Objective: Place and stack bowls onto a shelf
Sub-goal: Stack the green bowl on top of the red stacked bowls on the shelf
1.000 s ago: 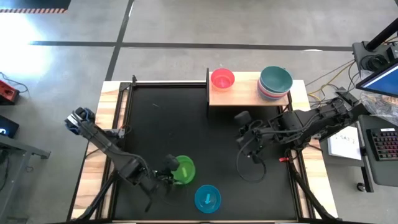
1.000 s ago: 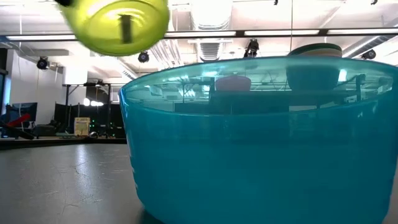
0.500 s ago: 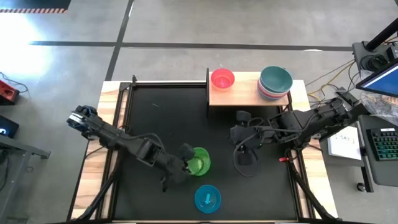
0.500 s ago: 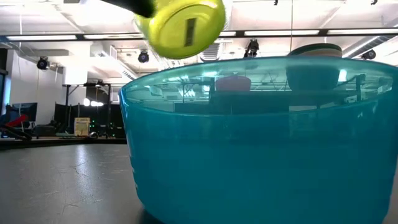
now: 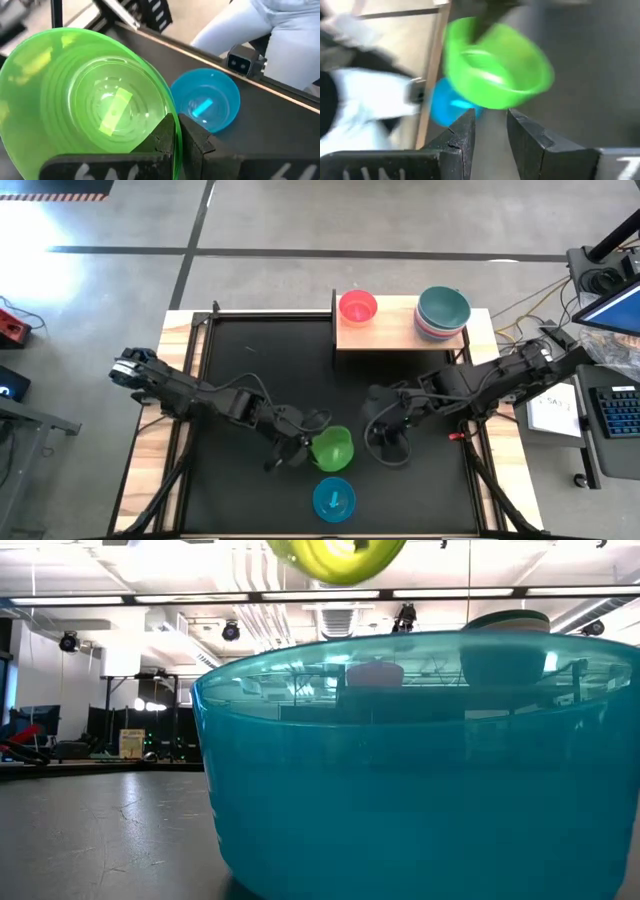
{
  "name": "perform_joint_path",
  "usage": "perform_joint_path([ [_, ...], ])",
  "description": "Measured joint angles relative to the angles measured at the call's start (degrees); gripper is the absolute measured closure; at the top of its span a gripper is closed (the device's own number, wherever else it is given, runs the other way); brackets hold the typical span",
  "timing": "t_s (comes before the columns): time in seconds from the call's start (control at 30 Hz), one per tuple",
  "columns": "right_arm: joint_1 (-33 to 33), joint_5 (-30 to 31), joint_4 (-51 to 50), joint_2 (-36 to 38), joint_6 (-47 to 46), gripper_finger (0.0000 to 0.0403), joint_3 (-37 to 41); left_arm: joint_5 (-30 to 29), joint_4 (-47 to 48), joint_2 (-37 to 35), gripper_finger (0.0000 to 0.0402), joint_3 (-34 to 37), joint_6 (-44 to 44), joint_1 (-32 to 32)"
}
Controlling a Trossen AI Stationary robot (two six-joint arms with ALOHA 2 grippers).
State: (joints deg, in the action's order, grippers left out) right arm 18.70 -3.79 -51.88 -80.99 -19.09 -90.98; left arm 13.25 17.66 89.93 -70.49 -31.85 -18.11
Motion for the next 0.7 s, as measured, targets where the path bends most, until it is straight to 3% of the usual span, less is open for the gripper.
perform_joint_path([
  [0.17,0.2,-10.9,4.7,-1.9,4.4,0.0282,0.0,2.6,-2.7,0.1,0.0401,0.1,-3.1,0.0],
  [0.4,0.4,-11.5,4.9,-2.5,12.7,0.0252,0.0,14.1,-6.5,4.1,0.0401,0.1,-4.5,0.0],
  [0.7,0.5,-13.3,6.7,-3.1,16.9,0.0248,0.0,14.8,-7.6,6.2,0.0401,-2.7,-10.9,0.3],
])
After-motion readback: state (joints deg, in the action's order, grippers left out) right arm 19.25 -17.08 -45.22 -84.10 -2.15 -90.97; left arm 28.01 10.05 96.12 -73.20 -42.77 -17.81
